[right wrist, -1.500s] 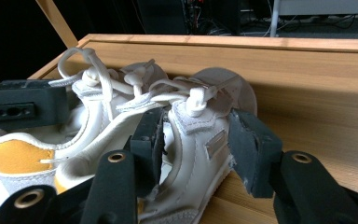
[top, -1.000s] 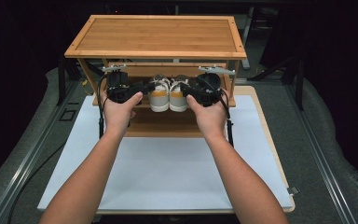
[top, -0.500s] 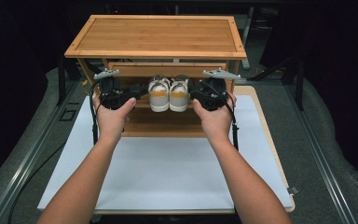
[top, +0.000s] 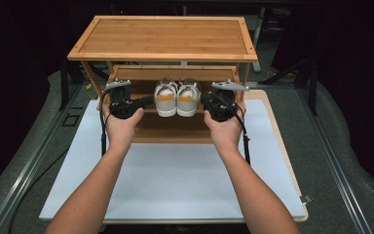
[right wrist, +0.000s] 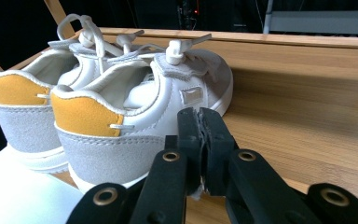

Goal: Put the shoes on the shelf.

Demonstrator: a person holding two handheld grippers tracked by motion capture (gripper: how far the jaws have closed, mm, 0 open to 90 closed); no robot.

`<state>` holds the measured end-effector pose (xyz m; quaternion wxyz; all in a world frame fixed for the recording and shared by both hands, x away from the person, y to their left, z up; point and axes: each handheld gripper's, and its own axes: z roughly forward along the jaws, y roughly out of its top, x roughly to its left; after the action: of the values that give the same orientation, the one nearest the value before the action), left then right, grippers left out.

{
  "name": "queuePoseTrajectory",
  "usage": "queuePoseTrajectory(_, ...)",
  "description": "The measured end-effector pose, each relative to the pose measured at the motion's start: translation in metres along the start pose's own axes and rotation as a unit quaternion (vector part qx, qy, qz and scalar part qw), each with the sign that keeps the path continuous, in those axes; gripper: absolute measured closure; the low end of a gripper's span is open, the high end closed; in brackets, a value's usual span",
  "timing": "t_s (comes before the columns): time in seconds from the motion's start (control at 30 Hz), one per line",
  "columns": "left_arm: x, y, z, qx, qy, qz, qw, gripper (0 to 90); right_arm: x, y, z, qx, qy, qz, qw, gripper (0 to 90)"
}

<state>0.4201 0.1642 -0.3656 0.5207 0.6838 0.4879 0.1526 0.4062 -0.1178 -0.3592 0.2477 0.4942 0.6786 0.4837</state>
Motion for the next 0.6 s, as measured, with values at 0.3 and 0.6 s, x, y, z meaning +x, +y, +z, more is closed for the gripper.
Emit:
queuePoseTrajectory(0.3, -0.002, 0.001, 0.008, 0.006, 0.012, 0.0, 0.9999, 89.6, 0.006, -0.002, 0.007, 0.004, 0.003, 0.002, 1.0, 89.8)
queuePoseTrajectory(0.6, -0.004, 0.002, 0.012, 0.004, 0.019, 0.004, 0.9998, 90.0, 0.002, -0.002, 0.013, 0.006, 0.012, 0.019, 0.9997, 90.0)
